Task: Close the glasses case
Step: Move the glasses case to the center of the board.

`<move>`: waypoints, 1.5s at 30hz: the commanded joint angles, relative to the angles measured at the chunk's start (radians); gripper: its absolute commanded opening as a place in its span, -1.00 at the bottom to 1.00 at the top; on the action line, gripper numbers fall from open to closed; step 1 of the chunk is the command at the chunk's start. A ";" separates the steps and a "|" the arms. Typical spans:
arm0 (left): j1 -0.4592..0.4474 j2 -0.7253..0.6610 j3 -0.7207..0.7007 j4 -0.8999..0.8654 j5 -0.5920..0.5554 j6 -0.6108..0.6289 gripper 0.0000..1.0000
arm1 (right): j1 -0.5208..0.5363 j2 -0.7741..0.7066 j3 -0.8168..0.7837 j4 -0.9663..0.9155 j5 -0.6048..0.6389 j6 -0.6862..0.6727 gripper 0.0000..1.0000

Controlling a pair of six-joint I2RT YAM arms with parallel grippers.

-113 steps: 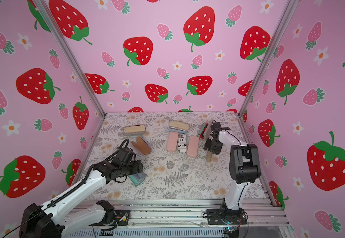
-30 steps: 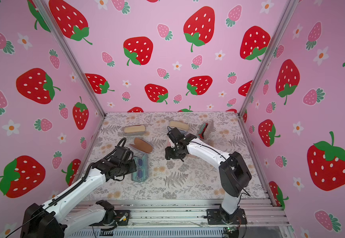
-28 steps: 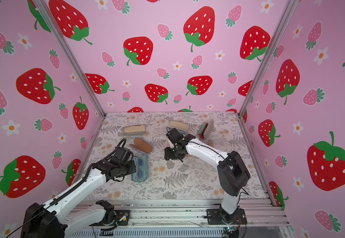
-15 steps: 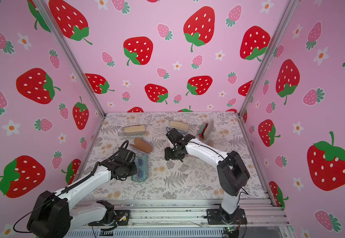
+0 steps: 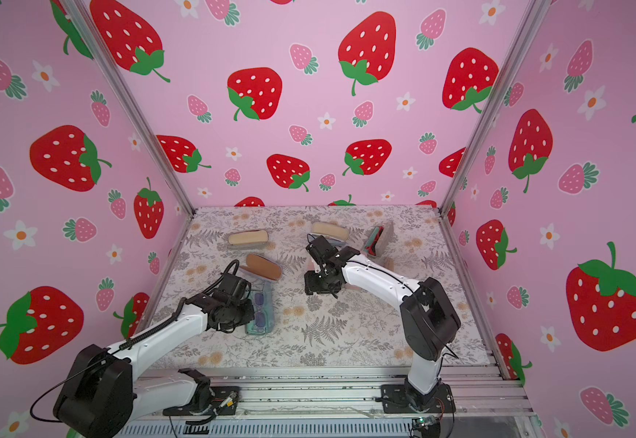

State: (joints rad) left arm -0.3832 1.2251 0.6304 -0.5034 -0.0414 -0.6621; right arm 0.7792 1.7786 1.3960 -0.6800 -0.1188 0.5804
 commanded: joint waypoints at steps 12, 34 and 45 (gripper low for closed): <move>-0.062 -0.030 0.007 0.028 0.034 -0.044 -0.87 | 0.005 -0.002 0.029 -0.024 0.014 0.004 0.20; -0.341 0.361 0.320 0.163 0.016 -0.102 -0.95 | -0.092 -0.232 -0.159 -0.072 0.113 0.023 0.22; -0.401 0.469 0.424 0.177 0.030 -0.117 -0.97 | -0.121 -0.265 -0.222 -0.073 0.114 0.030 0.23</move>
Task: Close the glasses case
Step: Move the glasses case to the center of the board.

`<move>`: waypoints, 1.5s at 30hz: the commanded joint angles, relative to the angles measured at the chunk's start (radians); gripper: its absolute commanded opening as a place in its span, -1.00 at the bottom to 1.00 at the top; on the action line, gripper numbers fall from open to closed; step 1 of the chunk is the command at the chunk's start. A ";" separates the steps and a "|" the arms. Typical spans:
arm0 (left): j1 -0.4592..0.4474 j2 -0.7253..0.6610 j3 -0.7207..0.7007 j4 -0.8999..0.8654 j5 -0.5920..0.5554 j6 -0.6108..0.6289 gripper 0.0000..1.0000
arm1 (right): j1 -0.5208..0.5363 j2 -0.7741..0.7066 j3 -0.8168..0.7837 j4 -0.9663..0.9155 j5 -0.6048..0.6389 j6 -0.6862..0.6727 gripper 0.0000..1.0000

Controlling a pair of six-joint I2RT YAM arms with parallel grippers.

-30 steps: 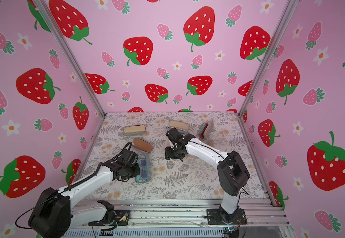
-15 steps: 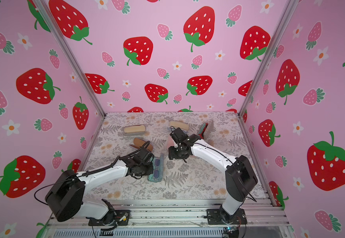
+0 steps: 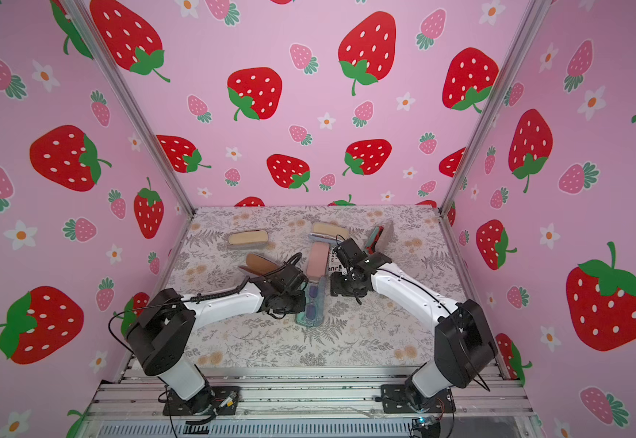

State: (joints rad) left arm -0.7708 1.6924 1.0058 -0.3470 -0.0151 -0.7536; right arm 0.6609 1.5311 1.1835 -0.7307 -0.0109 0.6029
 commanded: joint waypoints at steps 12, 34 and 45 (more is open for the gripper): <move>-0.027 0.006 0.042 0.025 -0.009 -0.040 -0.82 | -0.003 -0.001 -0.008 0.000 -0.014 0.011 0.23; -0.023 -0.060 0.027 0.009 -0.044 -0.029 -0.16 | 0.000 -0.002 0.009 -0.002 -0.029 0.011 0.26; 0.000 -0.117 0.012 0.002 -0.054 -0.007 -0.42 | 0.001 -0.033 -0.039 -0.001 0.001 0.029 0.11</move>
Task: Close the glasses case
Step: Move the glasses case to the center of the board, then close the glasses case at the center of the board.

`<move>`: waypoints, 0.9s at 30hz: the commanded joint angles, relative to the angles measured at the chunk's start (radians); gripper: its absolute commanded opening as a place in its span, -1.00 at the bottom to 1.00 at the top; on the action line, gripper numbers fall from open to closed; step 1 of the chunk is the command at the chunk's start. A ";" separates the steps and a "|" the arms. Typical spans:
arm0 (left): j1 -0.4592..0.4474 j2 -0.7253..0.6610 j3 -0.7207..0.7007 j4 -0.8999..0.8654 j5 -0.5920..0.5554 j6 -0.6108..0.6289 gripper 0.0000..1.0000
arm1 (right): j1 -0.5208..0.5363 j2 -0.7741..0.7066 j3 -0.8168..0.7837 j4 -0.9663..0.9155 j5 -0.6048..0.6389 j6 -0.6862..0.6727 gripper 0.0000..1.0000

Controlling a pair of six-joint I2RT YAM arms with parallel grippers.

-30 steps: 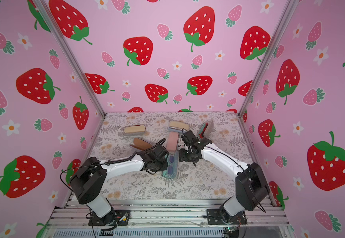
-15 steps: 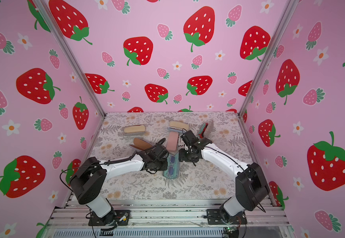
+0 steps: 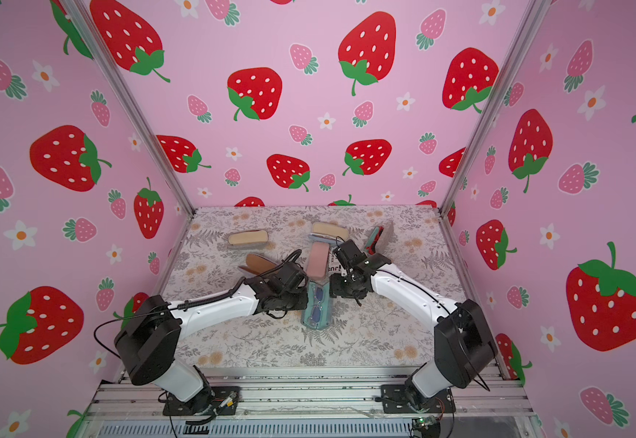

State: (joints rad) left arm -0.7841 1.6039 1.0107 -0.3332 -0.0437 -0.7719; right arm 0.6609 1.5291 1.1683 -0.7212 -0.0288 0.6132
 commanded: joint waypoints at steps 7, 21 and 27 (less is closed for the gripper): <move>0.076 -0.069 -0.043 -0.003 -0.009 0.027 -0.98 | 0.000 -0.015 -0.059 0.004 0.028 0.028 -0.74; 0.097 0.058 -0.054 0.073 0.077 0.020 -1.00 | 0.003 0.106 -0.079 0.080 -0.020 0.043 -1.00; 0.073 0.108 -0.026 0.081 0.088 0.015 -1.00 | 0.014 0.142 -0.072 0.095 -0.033 0.048 -1.00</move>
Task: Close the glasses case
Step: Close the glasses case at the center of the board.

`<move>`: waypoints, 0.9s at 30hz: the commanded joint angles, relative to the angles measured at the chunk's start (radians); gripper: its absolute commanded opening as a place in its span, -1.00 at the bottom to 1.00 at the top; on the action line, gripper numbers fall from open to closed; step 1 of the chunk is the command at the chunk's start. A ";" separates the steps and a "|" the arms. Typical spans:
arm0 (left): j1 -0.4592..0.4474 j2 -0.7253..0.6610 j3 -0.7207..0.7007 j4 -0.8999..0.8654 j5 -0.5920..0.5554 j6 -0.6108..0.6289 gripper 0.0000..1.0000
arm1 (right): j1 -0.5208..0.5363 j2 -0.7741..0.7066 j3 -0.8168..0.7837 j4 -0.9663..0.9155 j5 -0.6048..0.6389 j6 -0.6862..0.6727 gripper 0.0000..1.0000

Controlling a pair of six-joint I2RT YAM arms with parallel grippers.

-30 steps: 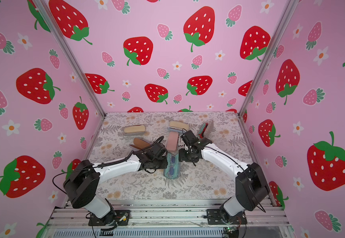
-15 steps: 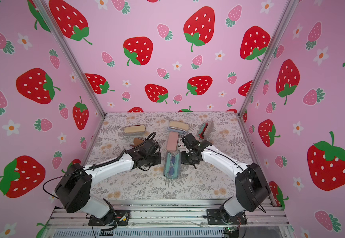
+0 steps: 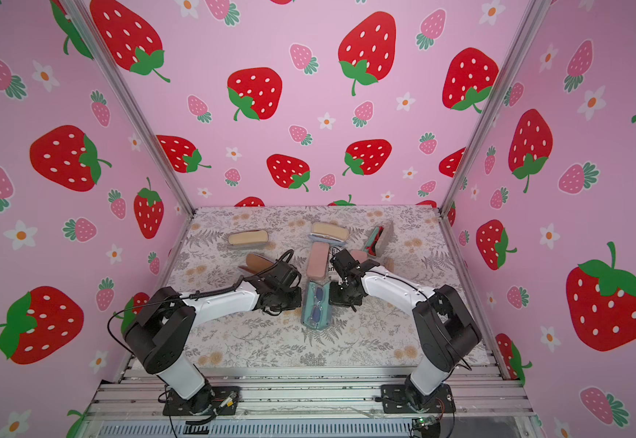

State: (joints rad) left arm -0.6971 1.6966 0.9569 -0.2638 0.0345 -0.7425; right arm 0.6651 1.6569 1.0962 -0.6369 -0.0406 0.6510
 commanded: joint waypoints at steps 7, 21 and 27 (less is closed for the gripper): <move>-0.057 0.050 0.070 0.011 0.009 -0.021 -1.00 | 0.036 0.056 0.031 0.021 -0.030 0.013 -1.00; -0.092 0.070 0.127 -0.007 0.009 -0.020 -1.00 | 0.075 0.078 0.073 0.068 -0.099 0.015 -0.99; -0.103 0.078 0.145 -0.010 0.008 -0.020 -1.00 | 0.081 0.071 0.061 0.139 -0.203 0.016 -0.97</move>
State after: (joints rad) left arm -0.7765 1.7592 1.0466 -0.3111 0.0181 -0.7563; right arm 0.7200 1.7260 1.1397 -0.5880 -0.1173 0.6590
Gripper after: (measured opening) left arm 0.047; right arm 0.045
